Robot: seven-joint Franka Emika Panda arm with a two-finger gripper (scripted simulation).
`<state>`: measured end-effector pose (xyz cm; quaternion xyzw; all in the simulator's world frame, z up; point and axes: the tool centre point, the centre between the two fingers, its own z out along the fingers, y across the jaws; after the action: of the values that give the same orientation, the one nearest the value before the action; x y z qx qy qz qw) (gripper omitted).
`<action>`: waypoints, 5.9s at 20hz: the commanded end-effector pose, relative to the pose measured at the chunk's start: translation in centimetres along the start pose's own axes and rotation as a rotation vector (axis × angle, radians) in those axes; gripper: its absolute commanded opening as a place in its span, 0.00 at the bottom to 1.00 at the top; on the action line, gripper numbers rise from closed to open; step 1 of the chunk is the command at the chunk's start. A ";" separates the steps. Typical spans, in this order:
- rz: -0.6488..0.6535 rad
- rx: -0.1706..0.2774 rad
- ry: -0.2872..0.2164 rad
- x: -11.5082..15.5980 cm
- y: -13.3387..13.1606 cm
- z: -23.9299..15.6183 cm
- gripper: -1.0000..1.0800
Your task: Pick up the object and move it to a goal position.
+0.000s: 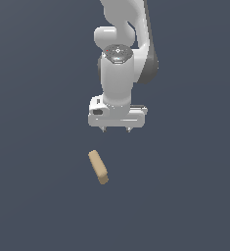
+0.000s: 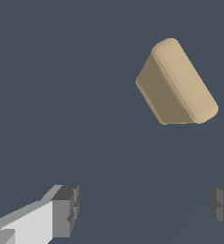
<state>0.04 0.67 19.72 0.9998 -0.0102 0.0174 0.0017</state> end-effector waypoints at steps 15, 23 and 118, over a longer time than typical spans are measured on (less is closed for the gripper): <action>-0.045 0.019 0.035 0.9 -2.0 -1.6 0.96; -0.104 0.015 0.027 2.2 -1.1 -1.0 0.96; -0.537 0.009 -0.034 -0.6 -10.5 -2.8 0.00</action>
<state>0.40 9.74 21.44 0.9668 0.2556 -0.0007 0.0012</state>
